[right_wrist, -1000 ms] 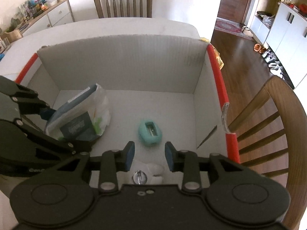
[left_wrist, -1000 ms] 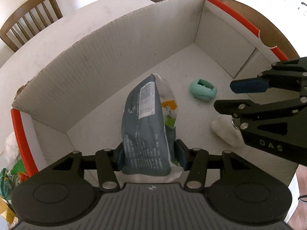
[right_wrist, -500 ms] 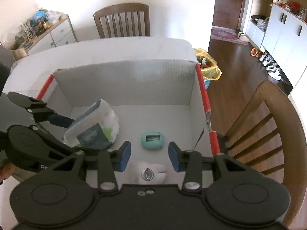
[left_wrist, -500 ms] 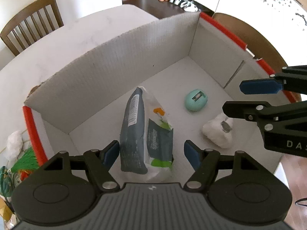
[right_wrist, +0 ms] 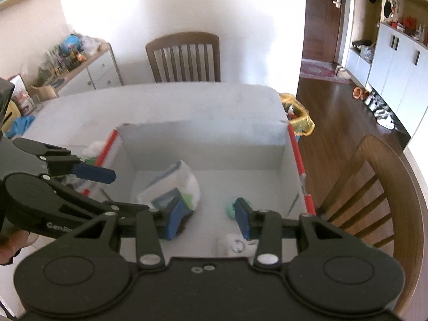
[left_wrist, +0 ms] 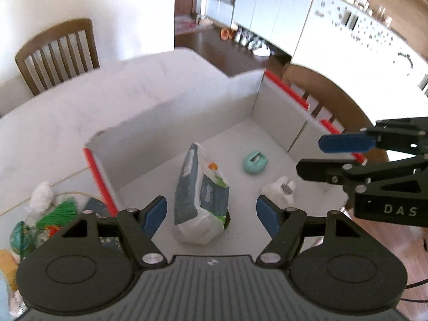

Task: Organize objects
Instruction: 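Lift both tools out of the shoebox and return over the pile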

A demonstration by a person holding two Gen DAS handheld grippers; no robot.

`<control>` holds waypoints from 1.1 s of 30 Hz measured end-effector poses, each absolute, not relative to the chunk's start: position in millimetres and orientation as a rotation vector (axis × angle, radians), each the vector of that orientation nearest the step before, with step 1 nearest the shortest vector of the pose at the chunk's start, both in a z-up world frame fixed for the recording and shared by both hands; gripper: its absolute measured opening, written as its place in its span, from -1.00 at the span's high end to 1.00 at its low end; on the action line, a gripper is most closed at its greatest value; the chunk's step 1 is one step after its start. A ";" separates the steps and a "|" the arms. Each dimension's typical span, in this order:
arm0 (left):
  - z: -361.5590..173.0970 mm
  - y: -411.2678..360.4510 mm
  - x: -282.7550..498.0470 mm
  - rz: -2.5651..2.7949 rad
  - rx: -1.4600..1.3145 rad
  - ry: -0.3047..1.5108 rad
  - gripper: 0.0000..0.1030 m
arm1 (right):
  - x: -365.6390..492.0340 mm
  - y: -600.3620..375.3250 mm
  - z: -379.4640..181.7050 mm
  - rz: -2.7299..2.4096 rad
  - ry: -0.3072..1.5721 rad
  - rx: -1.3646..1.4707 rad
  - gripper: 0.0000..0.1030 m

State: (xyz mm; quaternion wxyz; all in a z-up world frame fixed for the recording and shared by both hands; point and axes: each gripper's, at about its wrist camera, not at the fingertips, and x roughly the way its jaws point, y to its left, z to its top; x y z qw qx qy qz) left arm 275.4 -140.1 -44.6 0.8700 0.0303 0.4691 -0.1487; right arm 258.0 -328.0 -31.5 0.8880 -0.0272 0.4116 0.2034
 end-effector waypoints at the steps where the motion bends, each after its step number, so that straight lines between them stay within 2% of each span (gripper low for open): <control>1: -40.7 -138.4 272.7 -0.310 0.058 0.968 -0.43 | 254.5 -325.7 -27.7 0.425 0.846 -0.054 0.17; 13: 6.7 -76.0 232.0 -0.266 -0.003 0.844 -0.43 | 220.1 -283.6 3.4 0.447 0.765 -0.015 0.03; 24: 16.5 -10.0 199.0 -0.208 -0.036 0.778 -0.47 | 199.0 -226.2 10.5 0.486 0.740 0.000 -0.14; 30: 12.0 27.0 184.1 -0.182 -0.055 0.760 -0.47 | 189.3 -191.7 6.9 0.510 0.743 0.009 -0.27; 33: 7.9 46.8 176.8 -0.172 -0.058 0.756 -0.58 | 185.0 -175.5 4.0 0.512 0.745 0.004 -0.44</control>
